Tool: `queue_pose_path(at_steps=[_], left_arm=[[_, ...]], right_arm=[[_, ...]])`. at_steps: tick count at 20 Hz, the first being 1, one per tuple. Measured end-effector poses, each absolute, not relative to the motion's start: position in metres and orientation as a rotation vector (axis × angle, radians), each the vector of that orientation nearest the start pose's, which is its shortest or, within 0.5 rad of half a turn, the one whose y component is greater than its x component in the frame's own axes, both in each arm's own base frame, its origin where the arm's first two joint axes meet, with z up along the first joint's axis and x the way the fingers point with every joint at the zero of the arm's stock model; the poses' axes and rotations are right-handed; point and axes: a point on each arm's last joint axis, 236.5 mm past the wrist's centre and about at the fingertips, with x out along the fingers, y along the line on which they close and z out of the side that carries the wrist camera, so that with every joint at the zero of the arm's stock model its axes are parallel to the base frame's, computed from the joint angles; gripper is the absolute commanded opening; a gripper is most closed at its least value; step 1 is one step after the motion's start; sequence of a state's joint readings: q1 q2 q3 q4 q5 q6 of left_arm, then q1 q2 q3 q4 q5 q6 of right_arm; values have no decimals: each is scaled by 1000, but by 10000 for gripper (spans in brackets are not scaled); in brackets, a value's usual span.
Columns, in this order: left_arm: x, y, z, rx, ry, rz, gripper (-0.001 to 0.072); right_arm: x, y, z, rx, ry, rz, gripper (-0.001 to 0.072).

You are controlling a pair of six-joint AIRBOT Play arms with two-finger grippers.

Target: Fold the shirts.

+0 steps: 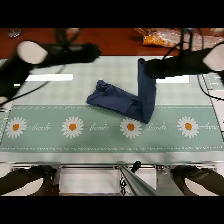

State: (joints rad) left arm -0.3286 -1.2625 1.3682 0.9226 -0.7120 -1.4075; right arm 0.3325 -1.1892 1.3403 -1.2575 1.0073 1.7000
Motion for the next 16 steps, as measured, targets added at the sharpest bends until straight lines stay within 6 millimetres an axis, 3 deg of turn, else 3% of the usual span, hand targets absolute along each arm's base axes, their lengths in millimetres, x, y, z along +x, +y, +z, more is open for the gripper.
queue_pose_path(at_steps=[4, 8, 11, 13, 16], left_arm=[[421, -154, 269, -309, 493, -488, 18], [380, -92, 315, -279, 405, -378, 19], [348, -74, 334, -258, 373, -340, 19], [331, -70, 343, -243, 355, -330, 19], [312, -69, 350, -226, 344, -327, 19]], right_arm=[[425, 250, 119, 299, 882, 471, 38], [437, 297, 93, 368, 875, 514, 38], [438, 327, 72, 402, 883, 535, 41], [435, 344, 60, 421, 893, 547, 205], [433, 364, 54, 464, 888, 561, 318]])
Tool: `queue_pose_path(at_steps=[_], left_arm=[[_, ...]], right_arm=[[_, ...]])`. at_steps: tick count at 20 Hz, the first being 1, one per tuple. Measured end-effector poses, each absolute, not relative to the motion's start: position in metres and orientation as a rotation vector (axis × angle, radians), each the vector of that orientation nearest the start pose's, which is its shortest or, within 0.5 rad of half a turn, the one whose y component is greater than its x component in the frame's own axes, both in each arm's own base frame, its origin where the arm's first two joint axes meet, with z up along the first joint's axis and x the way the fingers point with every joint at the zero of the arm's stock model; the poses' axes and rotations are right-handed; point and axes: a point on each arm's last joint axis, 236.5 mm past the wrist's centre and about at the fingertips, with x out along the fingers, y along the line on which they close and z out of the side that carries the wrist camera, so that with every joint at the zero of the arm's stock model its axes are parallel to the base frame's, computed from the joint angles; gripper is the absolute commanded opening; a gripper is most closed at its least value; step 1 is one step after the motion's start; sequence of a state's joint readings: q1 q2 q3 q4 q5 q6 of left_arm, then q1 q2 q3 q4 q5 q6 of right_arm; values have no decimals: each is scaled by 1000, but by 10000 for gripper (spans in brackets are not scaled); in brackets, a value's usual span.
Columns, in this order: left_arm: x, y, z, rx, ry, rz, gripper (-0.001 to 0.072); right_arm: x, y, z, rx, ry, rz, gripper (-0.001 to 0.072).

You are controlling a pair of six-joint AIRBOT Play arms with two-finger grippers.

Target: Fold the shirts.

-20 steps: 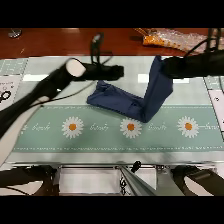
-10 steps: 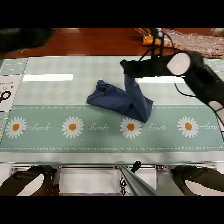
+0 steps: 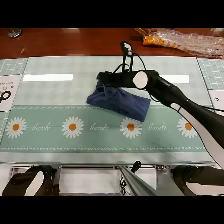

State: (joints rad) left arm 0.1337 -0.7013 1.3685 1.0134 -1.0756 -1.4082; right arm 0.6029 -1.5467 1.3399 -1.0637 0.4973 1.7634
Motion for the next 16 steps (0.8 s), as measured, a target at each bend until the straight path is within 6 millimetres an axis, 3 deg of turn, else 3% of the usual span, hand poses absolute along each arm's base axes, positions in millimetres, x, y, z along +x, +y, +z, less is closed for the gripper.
queue_pose_path(at_steps=[1, 2, 5, 8, 10, 12, 14, 16], left_arm=[[309, -69, 350, -223, 343, -326, 19], [307, -69, 352, -222, 339, -325, 19], [307, -65, 348, -210, 353, -311, 19], [310, -58, 342, -190, 367, -284, 20], [313, -54, 339, -179, 377, -267, 20], [316, -49, 335, -167, 386, -251, 20], [318, -47, 333, -164, 394, -244, 19], [321, -45, 328, -160, 407, -237, 20]], right_arm=[[432, 369, 54, 480, 883, 564, 421], [432, 371, 54, 484, 881, 567, 461], [431, 362, 59, 479, 893, 562, 468], [435, 320, 71, 397, 907, 525, 468], [439, 267, 80, 290, 916, 451, 467], [437, 198, 80, 152, 963, 328, 467], [423, 115, 66, 5, 1064, 167, 494], [393, 46, 39, -42, 1208, 33, 583]])
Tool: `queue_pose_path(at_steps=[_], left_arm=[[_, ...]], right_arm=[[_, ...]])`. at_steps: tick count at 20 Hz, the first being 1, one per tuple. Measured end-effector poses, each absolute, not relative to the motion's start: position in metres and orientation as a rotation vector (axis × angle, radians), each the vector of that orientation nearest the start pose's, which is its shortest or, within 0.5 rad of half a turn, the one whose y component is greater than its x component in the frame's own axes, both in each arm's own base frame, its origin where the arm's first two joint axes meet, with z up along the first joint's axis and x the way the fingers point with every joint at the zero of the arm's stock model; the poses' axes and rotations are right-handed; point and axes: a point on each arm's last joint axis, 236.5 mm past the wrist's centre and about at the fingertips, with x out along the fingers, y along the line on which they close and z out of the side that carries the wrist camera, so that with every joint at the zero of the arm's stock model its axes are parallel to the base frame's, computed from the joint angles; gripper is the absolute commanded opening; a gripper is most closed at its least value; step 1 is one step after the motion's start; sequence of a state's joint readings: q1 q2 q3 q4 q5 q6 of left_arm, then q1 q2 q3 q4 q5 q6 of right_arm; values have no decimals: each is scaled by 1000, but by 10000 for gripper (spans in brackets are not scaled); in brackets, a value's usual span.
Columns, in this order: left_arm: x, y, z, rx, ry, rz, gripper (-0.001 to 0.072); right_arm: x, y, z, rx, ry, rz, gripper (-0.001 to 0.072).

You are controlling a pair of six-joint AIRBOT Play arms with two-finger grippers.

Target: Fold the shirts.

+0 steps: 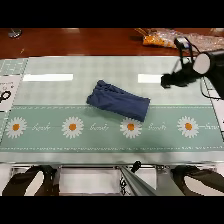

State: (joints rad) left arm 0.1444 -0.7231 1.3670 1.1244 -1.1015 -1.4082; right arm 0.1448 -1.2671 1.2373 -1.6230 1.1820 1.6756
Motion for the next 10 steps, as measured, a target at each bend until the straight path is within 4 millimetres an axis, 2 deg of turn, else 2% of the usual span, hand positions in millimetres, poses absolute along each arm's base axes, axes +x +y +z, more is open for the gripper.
queue_pose_path(at_steps=[1, 2, 3, 6, 10], left_arm=[[324, -44, 325, -158, 416, -231, 20], [326, -42, 322, -153, 425, -225, 19], [328, -40, 319, -151, 435, -220, 20], [333, -37, 309, -144, 468, -209, 19], [338, -35, 301, -145, 495, -205, 19]], right_arm=[[378, 29, 25, -11, 1266, 4, 595], [363, 22, 7, 49, 1328, 3, 594], [348, 24, -11, 133, 1376, 22, 594], [335, 58, -42, 397, 1384, 125, 594], [345, 106, -62, 622, 1326, 217, 594]])
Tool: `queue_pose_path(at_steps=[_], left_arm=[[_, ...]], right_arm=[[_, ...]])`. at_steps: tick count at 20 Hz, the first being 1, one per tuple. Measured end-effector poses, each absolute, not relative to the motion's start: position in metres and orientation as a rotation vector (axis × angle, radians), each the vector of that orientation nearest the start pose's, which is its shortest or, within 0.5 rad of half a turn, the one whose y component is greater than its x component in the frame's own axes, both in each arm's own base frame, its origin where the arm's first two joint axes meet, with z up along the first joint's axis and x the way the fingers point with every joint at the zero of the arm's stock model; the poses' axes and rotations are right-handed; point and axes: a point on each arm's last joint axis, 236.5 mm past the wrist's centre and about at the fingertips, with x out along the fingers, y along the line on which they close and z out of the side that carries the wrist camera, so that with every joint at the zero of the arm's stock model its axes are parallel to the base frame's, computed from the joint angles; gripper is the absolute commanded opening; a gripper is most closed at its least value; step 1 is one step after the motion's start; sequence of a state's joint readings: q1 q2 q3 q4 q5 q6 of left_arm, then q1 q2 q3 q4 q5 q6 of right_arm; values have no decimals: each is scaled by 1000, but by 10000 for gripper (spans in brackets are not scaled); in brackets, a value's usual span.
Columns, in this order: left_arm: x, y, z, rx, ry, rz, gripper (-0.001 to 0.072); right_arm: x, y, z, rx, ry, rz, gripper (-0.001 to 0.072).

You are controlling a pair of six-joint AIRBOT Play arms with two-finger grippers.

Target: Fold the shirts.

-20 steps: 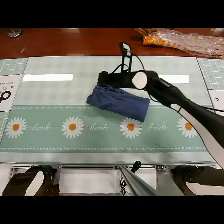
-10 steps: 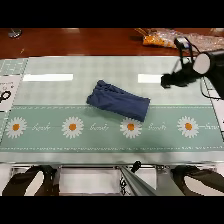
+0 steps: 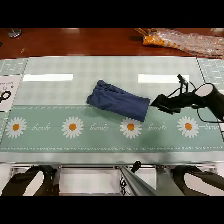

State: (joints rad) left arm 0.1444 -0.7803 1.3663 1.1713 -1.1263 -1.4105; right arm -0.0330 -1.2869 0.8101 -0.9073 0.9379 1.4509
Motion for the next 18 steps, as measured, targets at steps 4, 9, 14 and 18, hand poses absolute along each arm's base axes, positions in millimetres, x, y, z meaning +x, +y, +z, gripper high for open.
queue_pose_path(at_steps=[4, 9, 14, 18], left_arm=[[340, -34, 296, -151, 514, -202, 19], [341, -34, 293, -177, 528, -197, 20], [347, -35, 287, -204, 547, -198, 19], [363, -51, 284, -271, 546, -246, 20]], right_arm=[[342, 153, -84, 689, 1355, 309, 558], [348, 176, -89, 709, 1330, 353, 38], [392, 137, -8, 633, 1094, 369, 37], [413, 52, 86, 539, 907, 224, 38]])
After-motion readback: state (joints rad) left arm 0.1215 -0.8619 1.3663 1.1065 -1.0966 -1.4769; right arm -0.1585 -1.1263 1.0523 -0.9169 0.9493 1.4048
